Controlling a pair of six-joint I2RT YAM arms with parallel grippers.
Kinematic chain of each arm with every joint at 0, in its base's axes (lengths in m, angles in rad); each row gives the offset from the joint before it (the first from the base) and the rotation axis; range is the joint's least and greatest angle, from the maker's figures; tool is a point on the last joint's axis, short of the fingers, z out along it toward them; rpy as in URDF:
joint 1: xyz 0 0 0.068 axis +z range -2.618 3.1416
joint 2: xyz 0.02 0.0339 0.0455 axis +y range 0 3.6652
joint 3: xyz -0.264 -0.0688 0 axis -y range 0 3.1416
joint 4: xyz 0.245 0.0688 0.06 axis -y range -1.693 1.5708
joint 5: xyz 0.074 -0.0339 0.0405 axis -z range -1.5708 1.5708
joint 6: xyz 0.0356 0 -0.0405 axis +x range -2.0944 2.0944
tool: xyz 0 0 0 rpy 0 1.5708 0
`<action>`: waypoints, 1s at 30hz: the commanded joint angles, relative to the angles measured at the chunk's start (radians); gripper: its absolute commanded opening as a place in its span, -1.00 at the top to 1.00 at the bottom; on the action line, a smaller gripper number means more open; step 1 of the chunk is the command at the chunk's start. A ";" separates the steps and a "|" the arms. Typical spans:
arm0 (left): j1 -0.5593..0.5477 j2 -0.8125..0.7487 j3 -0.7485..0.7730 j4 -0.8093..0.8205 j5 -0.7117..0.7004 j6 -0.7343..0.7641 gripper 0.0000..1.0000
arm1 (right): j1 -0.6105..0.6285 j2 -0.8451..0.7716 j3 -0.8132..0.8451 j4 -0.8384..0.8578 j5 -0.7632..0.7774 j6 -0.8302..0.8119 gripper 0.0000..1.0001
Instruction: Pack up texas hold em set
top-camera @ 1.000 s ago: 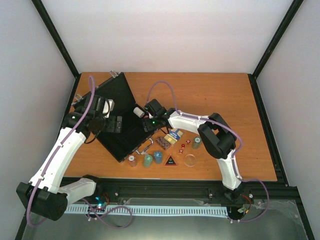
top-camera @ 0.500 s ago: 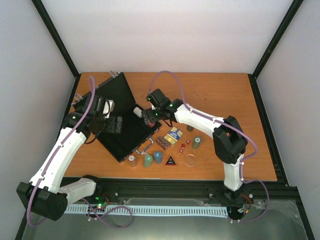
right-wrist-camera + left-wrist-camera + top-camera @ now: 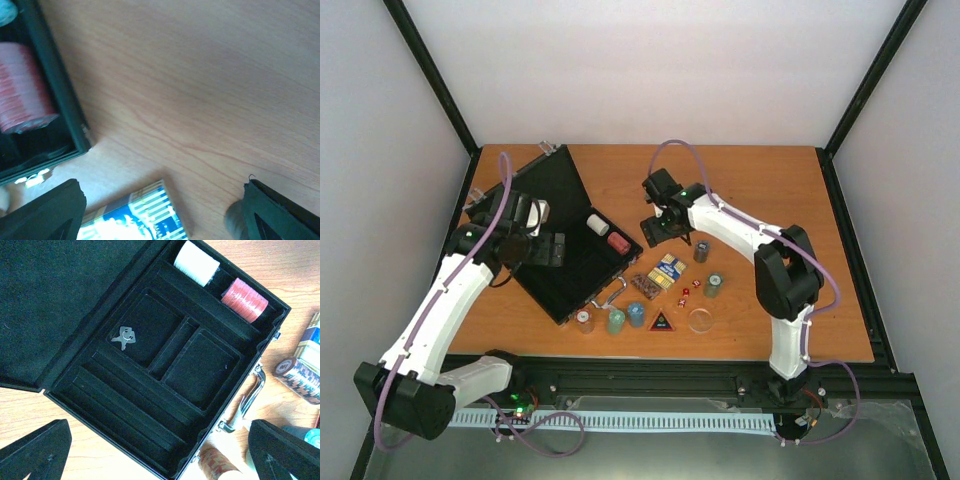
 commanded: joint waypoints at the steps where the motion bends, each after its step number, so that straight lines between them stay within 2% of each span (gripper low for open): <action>1: -0.006 0.012 0.013 0.016 -0.008 0.003 -0.99 | 0.043 0.006 0.021 -0.026 -0.055 -0.076 -0.73; 10: -0.006 0.018 0.005 0.014 -0.017 0.000 -1.00 | 0.072 0.100 0.055 0.013 -0.106 -0.074 -0.77; 30: -0.006 0.007 -0.008 0.010 -0.030 0.006 -0.99 | 0.072 0.330 0.288 0.030 -0.140 -0.021 -0.77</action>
